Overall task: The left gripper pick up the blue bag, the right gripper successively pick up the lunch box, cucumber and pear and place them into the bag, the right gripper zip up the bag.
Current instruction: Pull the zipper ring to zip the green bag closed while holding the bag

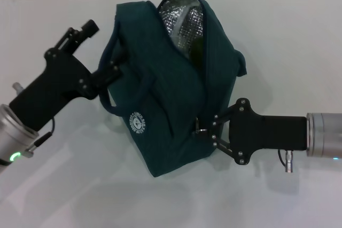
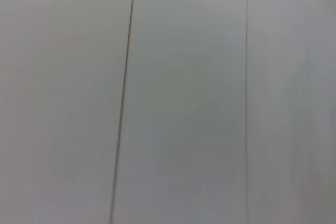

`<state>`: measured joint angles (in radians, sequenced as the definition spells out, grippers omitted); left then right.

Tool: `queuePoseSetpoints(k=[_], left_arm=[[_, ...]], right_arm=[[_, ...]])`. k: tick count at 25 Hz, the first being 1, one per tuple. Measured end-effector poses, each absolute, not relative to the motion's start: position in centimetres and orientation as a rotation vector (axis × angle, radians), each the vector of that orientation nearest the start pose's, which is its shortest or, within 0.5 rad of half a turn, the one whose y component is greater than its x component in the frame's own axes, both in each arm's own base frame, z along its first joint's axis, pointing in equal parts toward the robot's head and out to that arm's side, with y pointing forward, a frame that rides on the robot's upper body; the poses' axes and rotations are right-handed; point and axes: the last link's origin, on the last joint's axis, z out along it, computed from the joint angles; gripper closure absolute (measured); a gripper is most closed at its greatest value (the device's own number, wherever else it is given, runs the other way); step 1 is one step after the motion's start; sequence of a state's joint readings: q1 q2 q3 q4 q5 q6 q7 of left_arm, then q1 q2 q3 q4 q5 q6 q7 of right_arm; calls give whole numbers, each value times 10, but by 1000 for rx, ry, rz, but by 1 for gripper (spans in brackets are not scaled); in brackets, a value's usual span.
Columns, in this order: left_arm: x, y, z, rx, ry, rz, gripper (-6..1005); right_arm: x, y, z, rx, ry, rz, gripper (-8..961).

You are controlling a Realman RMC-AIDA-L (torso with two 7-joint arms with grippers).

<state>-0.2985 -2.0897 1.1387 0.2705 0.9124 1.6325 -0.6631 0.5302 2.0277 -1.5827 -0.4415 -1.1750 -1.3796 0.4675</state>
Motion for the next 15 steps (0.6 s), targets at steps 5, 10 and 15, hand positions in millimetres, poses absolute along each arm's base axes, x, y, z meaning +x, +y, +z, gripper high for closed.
queuePoseSetpoints(k=[5,10,15], left_arm=[[-289,261,-6,-2004,-349,-1213,127],[-296,242,-8,-1949,-346,-1222,129],[-306,215,-10,-1915,-353,-1209,132]], right_arm=[[219,303,-76,-2722,-517,771,918],[209,303,-78,-2664,-567,829,918],[201,304,-79,-2591,-623,864,918]])
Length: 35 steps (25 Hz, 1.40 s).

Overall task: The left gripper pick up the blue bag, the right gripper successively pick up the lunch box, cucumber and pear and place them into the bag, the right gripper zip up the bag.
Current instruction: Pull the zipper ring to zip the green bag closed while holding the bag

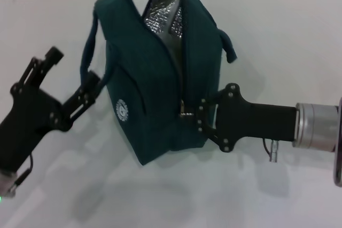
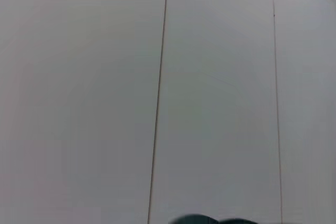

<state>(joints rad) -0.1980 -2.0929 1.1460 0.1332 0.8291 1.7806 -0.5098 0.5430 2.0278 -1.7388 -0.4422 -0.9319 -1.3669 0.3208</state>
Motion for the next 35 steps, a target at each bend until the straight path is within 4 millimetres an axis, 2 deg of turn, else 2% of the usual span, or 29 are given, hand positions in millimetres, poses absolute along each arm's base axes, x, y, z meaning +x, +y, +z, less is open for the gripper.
queuePoseSetpoints(k=[2,6,13,20,26,35], left_arm=[[-310,207,-12,-1912,-382,-1202,133],[-316,193,-20,-1916,-448,-1186,135],[-312,175,-40,-2109,-456,-1170,138],[-319,175,-48,-2153,-494,-1092,141],[-324,190,-55,-2170,-521,-1007,144],[-327,196,-58,-2174,-532,-958,149]], right_arm=[[190,307,-84,-2534,-672,864,917],[182,310,-92,-2503,-722,816,917],[167,306,-109,-2449,-778,782,917],[157,314,-103,-2374,-700,840,918],[155,313,-104,-2377,-694,857,914],[154,314,-103,-2362,-666,868,917]])
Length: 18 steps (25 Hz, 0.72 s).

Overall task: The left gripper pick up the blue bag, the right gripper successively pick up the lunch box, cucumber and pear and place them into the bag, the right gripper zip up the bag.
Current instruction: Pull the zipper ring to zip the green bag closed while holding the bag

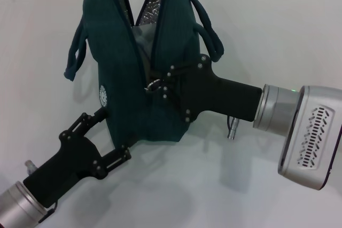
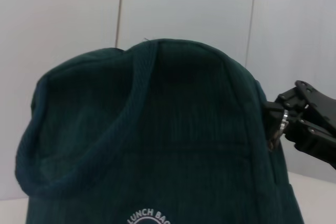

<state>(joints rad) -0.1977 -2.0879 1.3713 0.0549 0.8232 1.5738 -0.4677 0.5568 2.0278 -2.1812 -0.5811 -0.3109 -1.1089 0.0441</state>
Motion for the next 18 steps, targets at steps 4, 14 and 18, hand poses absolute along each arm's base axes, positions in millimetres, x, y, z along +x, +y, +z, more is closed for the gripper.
queuePoseSetpoints(k=[4,14,18], left_arm=[[-330,200,-52,-2123,-536,-954,151],[-332,210,-46,-2066,-469,-911,435],[-329,220,-49,-2095,-450,-885,544]], right_arm=[[153,314,-102,-2339,-698,864,917],[154,316,-100,-2317,-712,858,918],[154,317,-99,-2294,-732,848,918]])
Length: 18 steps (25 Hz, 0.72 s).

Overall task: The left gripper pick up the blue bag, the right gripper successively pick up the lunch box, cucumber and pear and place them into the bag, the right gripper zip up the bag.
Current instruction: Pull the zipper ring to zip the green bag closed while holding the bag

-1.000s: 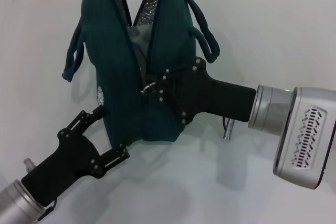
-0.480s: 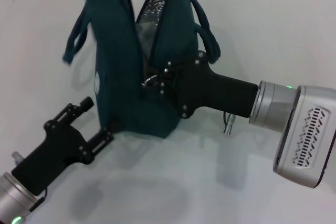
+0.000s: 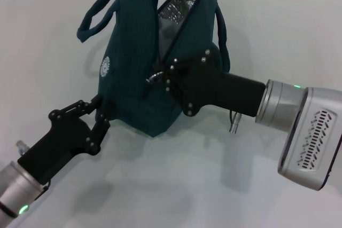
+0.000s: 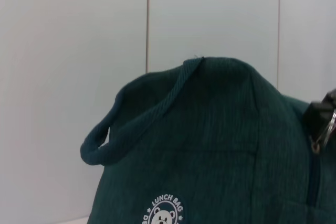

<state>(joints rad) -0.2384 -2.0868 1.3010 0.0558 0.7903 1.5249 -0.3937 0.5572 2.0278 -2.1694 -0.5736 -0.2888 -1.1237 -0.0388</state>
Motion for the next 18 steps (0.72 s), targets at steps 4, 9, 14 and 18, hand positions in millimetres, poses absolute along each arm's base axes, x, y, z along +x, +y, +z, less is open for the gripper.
queuePoseSetpoints(k=[4,9,14,18], left_arm=[[-329,229,-52,-2107,-455,-863,655],[-329,231,-51,-2095,-461,-858,800],[-331,232,-50,-2081,-469,-852,919],[-334,233,-50,-2061,-491,-836,945]], right_arm=[[154,318,-97,-2270,-745,840,918],[155,317,-92,-2214,-776,846,917],[154,323,-84,-2151,-723,857,917],[156,325,-76,-2111,-673,891,918]])
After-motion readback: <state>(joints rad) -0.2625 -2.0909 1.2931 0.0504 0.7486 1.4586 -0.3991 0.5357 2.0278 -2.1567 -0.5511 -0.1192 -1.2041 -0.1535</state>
